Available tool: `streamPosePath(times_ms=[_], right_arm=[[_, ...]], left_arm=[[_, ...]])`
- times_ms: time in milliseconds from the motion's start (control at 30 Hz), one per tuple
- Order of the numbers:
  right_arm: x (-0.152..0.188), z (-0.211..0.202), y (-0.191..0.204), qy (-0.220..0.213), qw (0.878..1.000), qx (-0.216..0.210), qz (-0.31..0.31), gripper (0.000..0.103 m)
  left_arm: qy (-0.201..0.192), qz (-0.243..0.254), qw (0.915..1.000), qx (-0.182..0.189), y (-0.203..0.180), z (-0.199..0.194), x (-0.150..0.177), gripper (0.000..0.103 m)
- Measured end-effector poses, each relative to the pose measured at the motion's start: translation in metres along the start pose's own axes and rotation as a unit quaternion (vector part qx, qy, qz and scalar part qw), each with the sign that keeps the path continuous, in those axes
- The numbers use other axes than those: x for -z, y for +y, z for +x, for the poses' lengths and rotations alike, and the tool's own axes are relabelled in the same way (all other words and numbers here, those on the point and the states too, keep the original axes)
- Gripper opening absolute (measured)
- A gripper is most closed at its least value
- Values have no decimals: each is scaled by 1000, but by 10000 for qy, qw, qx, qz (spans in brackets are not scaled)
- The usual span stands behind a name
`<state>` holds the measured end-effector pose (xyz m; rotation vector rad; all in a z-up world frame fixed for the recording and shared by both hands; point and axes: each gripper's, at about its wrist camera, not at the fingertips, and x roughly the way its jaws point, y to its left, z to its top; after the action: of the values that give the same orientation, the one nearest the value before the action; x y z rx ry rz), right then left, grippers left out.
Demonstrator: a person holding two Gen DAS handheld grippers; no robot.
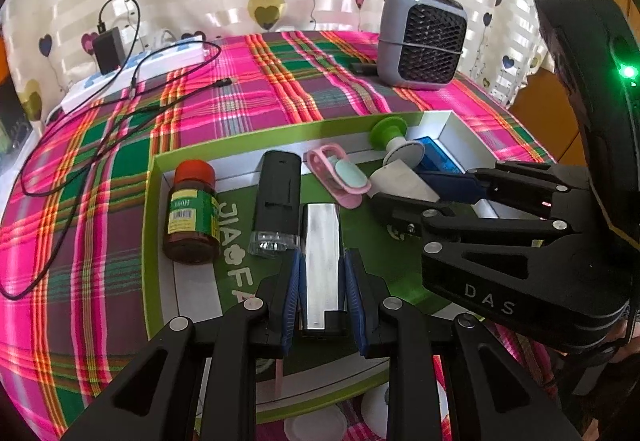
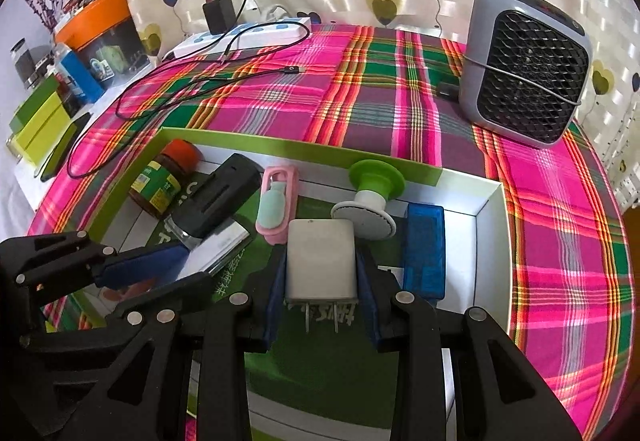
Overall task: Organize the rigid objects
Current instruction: 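Open the left tool on the bar in the box while the right releases the charger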
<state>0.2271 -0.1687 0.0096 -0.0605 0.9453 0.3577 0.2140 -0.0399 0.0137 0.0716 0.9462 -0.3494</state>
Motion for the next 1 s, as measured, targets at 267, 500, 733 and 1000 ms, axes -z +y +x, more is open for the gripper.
streamPosePath(times_ms=[267,500,733,1000], right_arm=[[0,-1,1,-34,10000,-7,32,35],[0,-1,0,-51,9999,-35,95,35],[0,-1,-1,-70,9999,-27,126,35],[2,-3,-4,-91,9996,-77,267,36]], left_arm=[[-2,-6,10000,-3,0,1,0,22],[-4,26,10000,-25,0,1,0,22],[-12,83,9999,-80,-2,1,1,22],[0,129,9999,-41,-3,1,2,30]])
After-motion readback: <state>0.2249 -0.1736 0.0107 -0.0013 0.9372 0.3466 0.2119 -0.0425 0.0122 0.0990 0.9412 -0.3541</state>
